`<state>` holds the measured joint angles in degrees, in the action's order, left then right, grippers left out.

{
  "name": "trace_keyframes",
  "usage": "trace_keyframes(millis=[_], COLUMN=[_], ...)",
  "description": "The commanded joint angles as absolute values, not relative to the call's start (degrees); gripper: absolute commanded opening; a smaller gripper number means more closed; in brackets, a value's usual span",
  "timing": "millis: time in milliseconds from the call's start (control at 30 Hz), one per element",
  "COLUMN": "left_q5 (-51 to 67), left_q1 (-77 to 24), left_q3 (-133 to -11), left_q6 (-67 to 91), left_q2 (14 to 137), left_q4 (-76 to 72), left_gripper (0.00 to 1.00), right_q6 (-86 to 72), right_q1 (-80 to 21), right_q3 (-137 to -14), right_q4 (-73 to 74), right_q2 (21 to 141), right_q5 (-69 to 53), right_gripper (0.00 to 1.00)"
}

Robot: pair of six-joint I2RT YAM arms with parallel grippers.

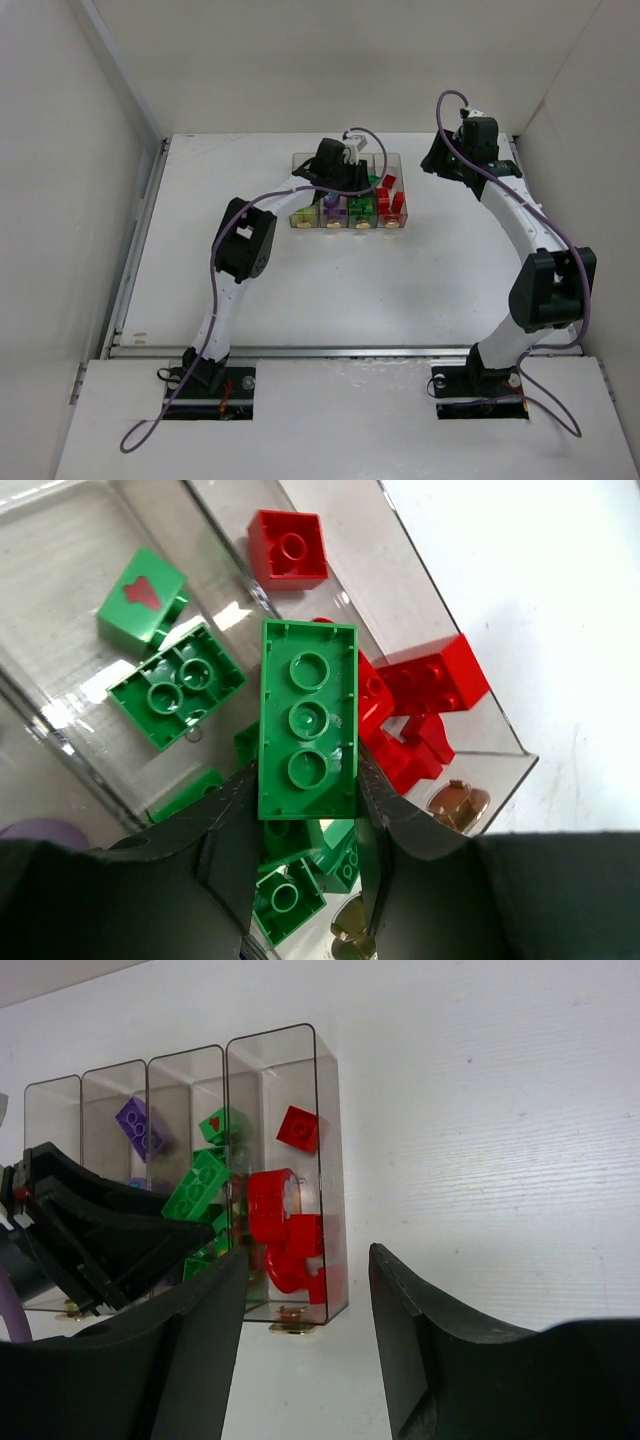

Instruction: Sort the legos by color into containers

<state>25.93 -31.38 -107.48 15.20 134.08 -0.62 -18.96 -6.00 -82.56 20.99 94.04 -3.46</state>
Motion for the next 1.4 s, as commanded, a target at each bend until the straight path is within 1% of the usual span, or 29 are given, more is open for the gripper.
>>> trace_keyframes(millis=[0, 167, 200, 233, 300, 333, 367, 400, 433, 467, 533, 600, 733, 900, 1000, 1033, 1067, 1100, 1133, 1200, 1233, 1300, 1333, 1367], left_q5=[24.87, 25.40, 25.40, 25.40, 24.62, 23.83, 23.82, 23.82, 23.82, 23.82, 23.30, 23.29, 23.29, 21.89, 19.08, 17.68, 16.10, 14.00, 8.58, 1.97, -5.55, -12.19, -15.00, -20.34], left_q1=[-30.41, -30.41, -30.41, -30.41, -30.41, -30.41, -30.41, -30.41, -30.41, -30.41, -30.41, -29.89, -29.88, -29.88, -29.88, -29.88, -29.88, -29.88, -29.88, -29.27, -27.88, -25.50, -22.79, -21.37], left_q3=[-106.27, -106.26, -106.26, -106.26, -106.26, -106.26, -106.78, -106.79, -106.79, -107.40, -107.40, -107.92, -108.45, -113.02, -114.26, -114.26, -114.26, -113.39, -112.60, -108.74, -107.07, -101.81, -100.04, -98.45], left_q6=[22.85, 24.70, 24.70, 24.70, 24.70, 24.70, 24.70, 24.70, 24.70, 24.70, 24.70, 24.70, 23.47, 19.17, 13.47, 11.36, 6.81, 4.42, 2.05, -3.13, -4.12, -5.79, -6.67, -7.90], left_q2=[129.20, 129.81, 130.34, 130.34, 130.34, 130.34, 130.34, 130.34, 130.34, 130.34, 130.34, 130.34, 129.02, 127.10, 124.02, 122.97, 121.74, 119.12, 117.61, 113.06, 111.46, 108.56, 105.85, 104.43], left_q4=[-6.05, -7.56, -7.56, -7.56, -6.86, -6.86, -6.33, -6.33, -6.33, -5.81, -5.19, -4.66, -4.13, 1.13, 3.08, 4.03, 4.65, 4.66, 4.66, 3.08, 2.21, -0.42, -1.31, -1.93], left_gripper=[0.00, 0.01, 0.07, 0.10, 0.20, 0.32, 0.41, 0.47, 0.52, 0.59, 0.64, 0.67, 0.68, 0.70, 0.70, 0.70, 0.70, 0.70, 0.70, 0.75, 0.78, 0.84, 0.85, 0.87], right_q6=[-17.58, -17.05, -17.05, -17.05, -17.05, -16.53, -16.52, -16.52, -16.52, -16.52, -16.52, -16.52, -16.00, -16.00, -16.00, -16.00, -16.00, -15.47, -15.47, -15.47, -15.47, -15.47, -16.34, -17.13], right_q1=[-5.71, -5.71, -5.71, -5.71, -5.71, -5.71, -5.71, -5.71, -5.71, -5.71, -5.71, -5.71, -5.71, -5.71, -5.71, -5.71, -5.71, -5.71, -5.71, -5.19, -5.19, -3.18, -2.38, -1.68], right_q3=[-85.51, -85.52, -85.52, -86.04, -86.04, -86.04, -86.04, -86.04, -86.65, -86.66, -87.27, -87.28, -87.28, -86.66, -86.13, -86.13, -86.13, -85.61, -85.61, -85.00, -84.99, -83.50, -83.50, -82.54], right_q4=[19.51, 19.51, 19.51, 19.51, 19.51, 19.51, 19.51, 19.51, 19.51, 19.51, 19.51, 19.51, 19.51, 18.99, 18.98, 18.98, 18.98, 18.98, 18.98, 18.98, 18.98, 18.98, 18.98, 18.98], right_q2=[93.08, 93.60, 93.60, 93.60, 94.13, 94.13, 94.13, 94.13, 94.13, 94.74, 94.75, 95.27, 95.27, 94.66, 94.04, 93.26, 93.25, 91.95, 91.32, 90.01, 88.43, 86.49, 84.48, 83.33], right_q5=[-4.66, -5.19, -5.19, -5.19, -5.19, -5.19, -5.19, -5.19, -5.71, -5.71, -6.32, -6.86, -7.38, -7.38, -6.86, -5.81, -5.10, -4.23, -3.26, 0.08, 0.96, 3.16, 3.95, 4.74], right_gripper=[0.57, 0.57, 0.57, 0.57, 0.57, 0.57, 0.57, 0.57, 0.57, 0.57, 0.57, 0.57, 0.57, 0.58, 0.58, 0.62, 0.63, 0.65, 0.66, 0.70, 0.70, 0.76, 0.76, 0.82])
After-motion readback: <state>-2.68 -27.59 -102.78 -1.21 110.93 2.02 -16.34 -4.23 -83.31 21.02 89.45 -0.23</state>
